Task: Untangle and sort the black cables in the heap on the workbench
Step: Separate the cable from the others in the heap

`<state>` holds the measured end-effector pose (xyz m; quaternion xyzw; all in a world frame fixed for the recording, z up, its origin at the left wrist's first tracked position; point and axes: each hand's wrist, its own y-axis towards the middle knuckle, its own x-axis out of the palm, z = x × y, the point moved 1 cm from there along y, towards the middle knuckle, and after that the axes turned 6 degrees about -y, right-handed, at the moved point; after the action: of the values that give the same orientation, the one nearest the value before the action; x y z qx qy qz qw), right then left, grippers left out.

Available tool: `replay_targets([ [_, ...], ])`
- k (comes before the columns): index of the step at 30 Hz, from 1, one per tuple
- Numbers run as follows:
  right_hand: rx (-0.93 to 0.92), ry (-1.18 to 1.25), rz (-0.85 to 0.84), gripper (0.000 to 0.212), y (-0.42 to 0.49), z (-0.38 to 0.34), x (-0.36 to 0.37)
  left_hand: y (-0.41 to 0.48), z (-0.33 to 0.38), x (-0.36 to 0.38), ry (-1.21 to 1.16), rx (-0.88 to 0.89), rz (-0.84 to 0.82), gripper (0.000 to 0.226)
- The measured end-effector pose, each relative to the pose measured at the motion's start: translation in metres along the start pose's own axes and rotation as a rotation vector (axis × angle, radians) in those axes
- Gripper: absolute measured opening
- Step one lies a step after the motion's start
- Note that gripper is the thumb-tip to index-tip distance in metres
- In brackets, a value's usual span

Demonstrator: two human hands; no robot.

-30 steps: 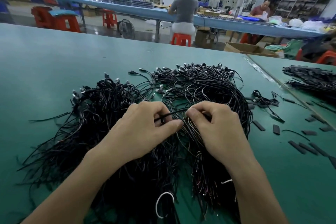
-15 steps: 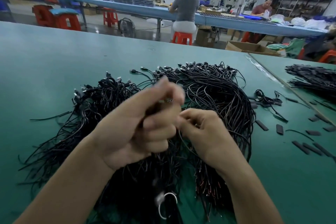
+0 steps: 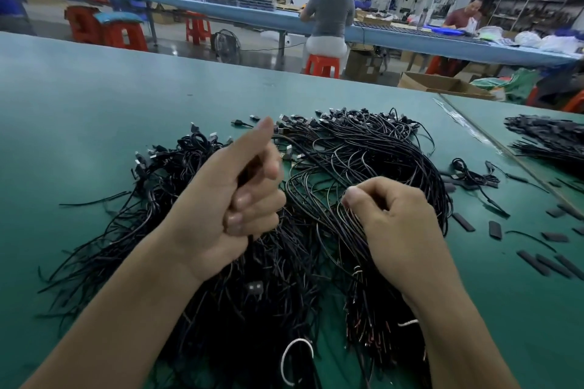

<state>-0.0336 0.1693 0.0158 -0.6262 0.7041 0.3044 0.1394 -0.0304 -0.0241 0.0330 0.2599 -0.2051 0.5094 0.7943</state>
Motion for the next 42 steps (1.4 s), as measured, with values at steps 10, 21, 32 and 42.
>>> replay_targets([
  [10, 0.120, -0.324, -0.296, 0.023, -0.002, 0.016, 0.016, 0.005, -0.018, 0.009, 0.059, -0.048, 0.047, 0.046],
  [21, -0.186, -0.079, -0.580, 0.012, -0.009, -0.008, 0.025, 0.011, -0.044, -0.019, 0.822, 0.327, 0.265, 0.028],
  [32, -0.147, 0.041, -0.394, 0.016, -0.001, 0.012, 0.019, 0.008, -0.049, -0.030, 1.164, -0.109, 0.152, 0.066],
  [42, -0.203, 0.244, -0.254, 0.021, -0.003, 0.007, 0.019, -0.003, -0.029, -0.020, 0.666, -0.507, -0.082, 0.071],
])
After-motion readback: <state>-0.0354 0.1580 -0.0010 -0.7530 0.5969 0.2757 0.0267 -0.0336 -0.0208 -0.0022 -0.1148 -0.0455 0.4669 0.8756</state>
